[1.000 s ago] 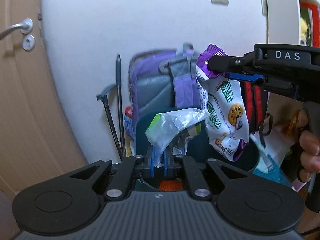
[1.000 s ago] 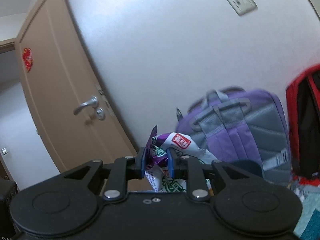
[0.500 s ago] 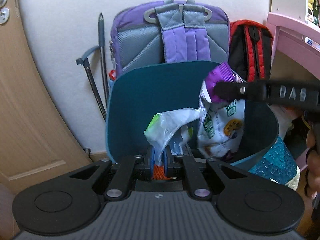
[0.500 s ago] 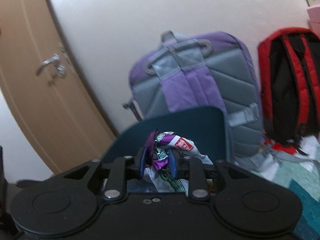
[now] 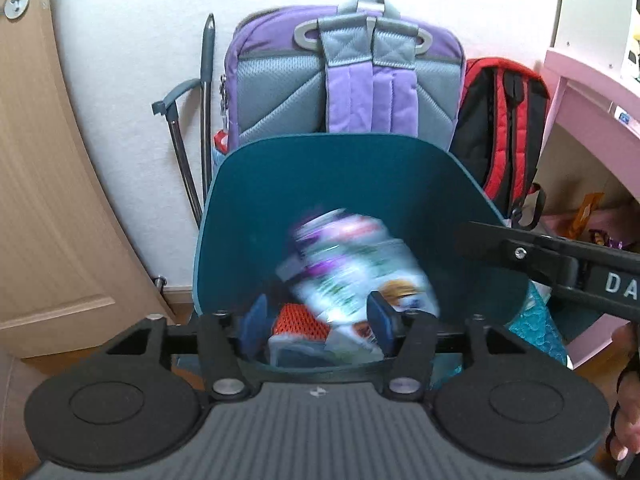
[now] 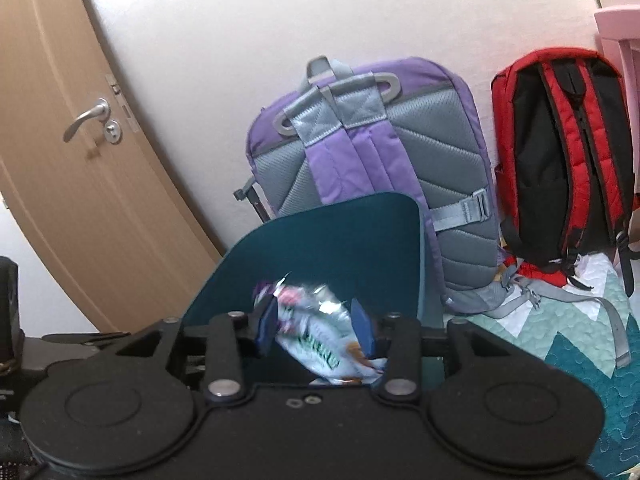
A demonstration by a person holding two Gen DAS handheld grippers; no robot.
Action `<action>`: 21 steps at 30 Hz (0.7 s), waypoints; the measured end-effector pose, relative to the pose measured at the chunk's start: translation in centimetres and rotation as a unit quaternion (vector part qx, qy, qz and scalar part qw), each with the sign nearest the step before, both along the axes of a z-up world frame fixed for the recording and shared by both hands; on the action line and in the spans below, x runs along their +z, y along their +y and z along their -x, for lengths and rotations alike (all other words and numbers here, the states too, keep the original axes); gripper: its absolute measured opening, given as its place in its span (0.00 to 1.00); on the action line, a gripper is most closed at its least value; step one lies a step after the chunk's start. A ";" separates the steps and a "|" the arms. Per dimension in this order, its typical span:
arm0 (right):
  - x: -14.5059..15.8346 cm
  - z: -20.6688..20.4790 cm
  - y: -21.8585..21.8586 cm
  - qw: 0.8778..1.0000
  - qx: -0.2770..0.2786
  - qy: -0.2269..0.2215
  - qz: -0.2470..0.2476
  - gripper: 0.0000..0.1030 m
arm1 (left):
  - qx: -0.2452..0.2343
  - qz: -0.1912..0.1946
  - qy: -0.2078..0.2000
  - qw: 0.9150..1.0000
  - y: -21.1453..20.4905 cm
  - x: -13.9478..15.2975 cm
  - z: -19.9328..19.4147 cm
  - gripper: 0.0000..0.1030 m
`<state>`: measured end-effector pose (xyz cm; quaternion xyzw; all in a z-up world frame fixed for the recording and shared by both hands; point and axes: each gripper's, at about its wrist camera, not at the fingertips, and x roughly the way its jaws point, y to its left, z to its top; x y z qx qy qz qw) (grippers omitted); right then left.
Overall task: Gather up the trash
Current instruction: 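Open left tool over wastebasket while right tool opens, dropping bag and wrapper, then move both tools back down toward the trash pile on the floor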
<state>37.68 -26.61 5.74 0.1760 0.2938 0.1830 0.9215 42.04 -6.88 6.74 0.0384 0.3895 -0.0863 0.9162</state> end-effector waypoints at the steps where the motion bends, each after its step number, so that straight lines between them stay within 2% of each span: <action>1: 0.4 0.4 -0.1 1.000 0.001 -0.003 0.000 0.42 | 0.002 0.002 -0.003 1.000 0.0 0.3 0.3 0.58; 4: 1.5 1.6 -0.2 1.000 0.006 -0.010 0.002 0.43 | 0.004 0.017 -0.008 1.000 0.1 1.2 1.2 0.62; 8: 3.1 3.9 -0.3 1.000 0.016 -0.025 0.012 0.45 | 0.003 0.031 -0.011 0.999 0.5 2.3 2.9 0.62; 16: 5.6 8.9 -0.3 0.999 0.026 -0.040 0.023 0.47 | -0.001 0.042 -0.024 0.999 1.5 4.5 8.0 0.62; 21: 6.2 12.1 -0.1 0.998 0.040 -0.040 0.027 0.48 | -0.002 0.049 -0.030 0.998 2.5 5.5 11.5 0.62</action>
